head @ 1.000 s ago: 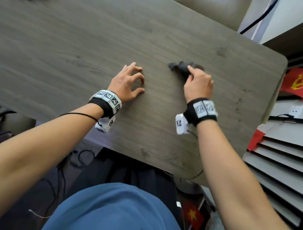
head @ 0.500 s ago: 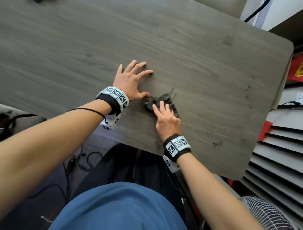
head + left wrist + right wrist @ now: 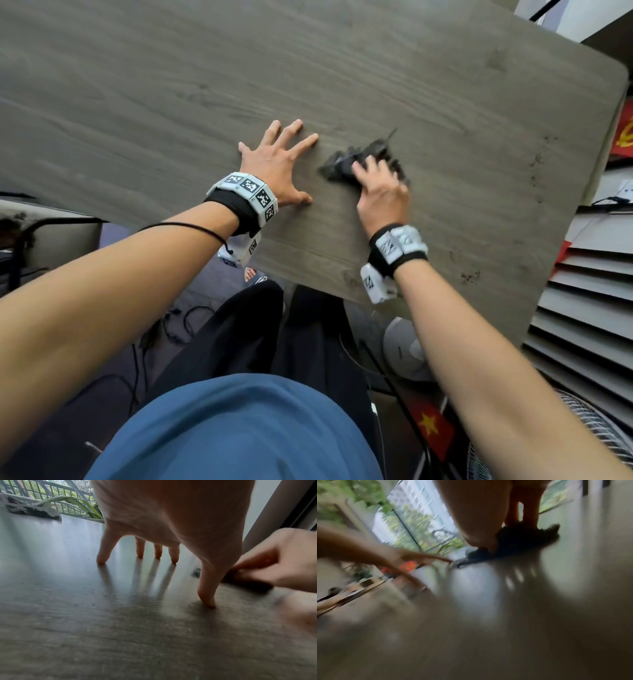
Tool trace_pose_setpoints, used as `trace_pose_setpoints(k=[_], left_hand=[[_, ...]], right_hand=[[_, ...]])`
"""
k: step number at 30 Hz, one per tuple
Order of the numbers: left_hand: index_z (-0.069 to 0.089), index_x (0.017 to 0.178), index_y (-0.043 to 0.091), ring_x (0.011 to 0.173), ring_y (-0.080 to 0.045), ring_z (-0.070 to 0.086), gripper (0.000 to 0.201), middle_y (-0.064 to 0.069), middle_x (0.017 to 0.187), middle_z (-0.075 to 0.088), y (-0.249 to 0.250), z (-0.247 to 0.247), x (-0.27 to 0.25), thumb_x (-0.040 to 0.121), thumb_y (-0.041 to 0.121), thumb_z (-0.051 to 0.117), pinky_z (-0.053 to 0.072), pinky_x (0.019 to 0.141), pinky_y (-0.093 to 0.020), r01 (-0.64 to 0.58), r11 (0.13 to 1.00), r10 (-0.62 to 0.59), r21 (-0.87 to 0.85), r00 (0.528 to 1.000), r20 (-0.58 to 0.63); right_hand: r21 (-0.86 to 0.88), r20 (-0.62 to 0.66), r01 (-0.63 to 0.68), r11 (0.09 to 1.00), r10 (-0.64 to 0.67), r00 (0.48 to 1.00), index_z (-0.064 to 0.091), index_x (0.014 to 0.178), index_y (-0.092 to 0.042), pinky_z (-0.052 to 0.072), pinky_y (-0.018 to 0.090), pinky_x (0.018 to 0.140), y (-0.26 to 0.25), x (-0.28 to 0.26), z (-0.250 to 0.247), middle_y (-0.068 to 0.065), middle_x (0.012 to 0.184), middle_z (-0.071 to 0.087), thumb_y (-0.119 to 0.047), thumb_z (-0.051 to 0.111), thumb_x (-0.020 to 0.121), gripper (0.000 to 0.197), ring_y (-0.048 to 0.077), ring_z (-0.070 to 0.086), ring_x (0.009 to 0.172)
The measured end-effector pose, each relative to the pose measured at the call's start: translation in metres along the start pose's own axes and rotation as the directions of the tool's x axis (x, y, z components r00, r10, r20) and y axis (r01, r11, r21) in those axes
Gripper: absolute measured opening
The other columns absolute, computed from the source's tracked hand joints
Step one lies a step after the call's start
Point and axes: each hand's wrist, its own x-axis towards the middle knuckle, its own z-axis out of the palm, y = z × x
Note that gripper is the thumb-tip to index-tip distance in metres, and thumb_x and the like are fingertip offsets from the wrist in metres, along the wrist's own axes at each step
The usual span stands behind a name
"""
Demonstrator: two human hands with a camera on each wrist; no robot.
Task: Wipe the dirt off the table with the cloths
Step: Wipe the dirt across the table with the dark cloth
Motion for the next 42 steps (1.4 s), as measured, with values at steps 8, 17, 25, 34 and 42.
trace_pose_setpoints(k=[8, 17, 25, 34, 42], left_hand=[[0.003, 0.156, 0.047, 0.152, -0.029, 0.003, 0.116, 0.011, 0.166, -0.003, 0.014, 0.0, -0.007, 0.069, 0.066, 0.076, 0.048, 0.093, -0.065, 0.059, 0.997, -0.06, 0.042, 0.997, 0.04], [-0.003, 0.156, 0.048, 0.153, -0.032, -0.004, 0.124, 0.008, 0.167, -0.012, 0.019, 0.009, -0.017, 0.065, 0.069, 0.079, 0.042, 0.098, -0.07, 0.055, 0.998, -0.057, 0.042, 0.996, 0.066], [-0.003, 0.157, 0.045, 0.154, -0.033, -0.006, 0.125, 0.005, 0.167, -0.012, 0.022, 0.017, -0.025, 0.066, 0.065, 0.079, 0.029, 0.104, -0.076, 0.039, 0.999, -0.04, 0.017, 0.997, 0.063], [-0.002, 0.158, 0.041, 0.154, -0.034, -0.006, 0.124, 0.002, 0.167, -0.011, 0.025, 0.028, -0.035, 0.067, 0.067, 0.078, 0.023, 0.111, -0.073, 0.021, 1.0, -0.021, 0.003, 0.999, 0.029], [0.004, 0.157, 0.043, 0.153, -0.033, -0.005, 0.126, 0.004, 0.167, -0.006, 0.028, 0.023, -0.03, 0.062, 0.061, 0.085, 0.021, 0.11, -0.075, 0.048, 0.997, -0.043, -0.053, 0.996, 0.077]], right_hand=[[0.196, -0.03, 0.231, 0.953, -0.23, 0.973, 0.073, 0.113, -0.021, 0.055, 0.045, 0.091, -0.021, -0.128, 0.009, 0.005, 0.123, 0.067, 0.011, 0.06, 0.062, 0.061, 0.025, 0.064, 0.113], [0.129, -0.044, -0.167, 0.978, 0.174, 0.984, 0.067, 0.121, -0.031, 0.047, 0.034, 0.099, 0.085, 0.001, -0.035, 0.003, 0.13, 0.063, -0.014, 0.05, 0.088, 0.042, 0.024, 0.06, 0.119], [0.09, -0.151, -0.292, 0.952, 0.303, 0.941, 0.069, 0.12, -0.025, 0.057, 0.043, 0.072, 0.02, -0.099, 0.002, 0.009, 0.126, 0.065, -0.003, 0.059, 0.08, 0.046, 0.035, 0.068, 0.095], [0.275, -0.083, -0.132, 0.953, 0.16, 0.984, 0.075, 0.107, -0.026, 0.058, 0.037, 0.081, 0.002, -0.139, -0.02, 0.005, 0.112, 0.071, -0.006, 0.059, 0.077, 0.04, 0.024, 0.071, 0.095], [0.12, -0.053, -0.428, 0.896, 0.436, 0.898, 0.066, 0.123, -0.032, 0.048, 0.034, 0.096, 0.077, -0.075, -0.03, 0.002, 0.13, 0.063, -0.014, 0.053, 0.087, 0.042, 0.031, 0.062, 0.112]])
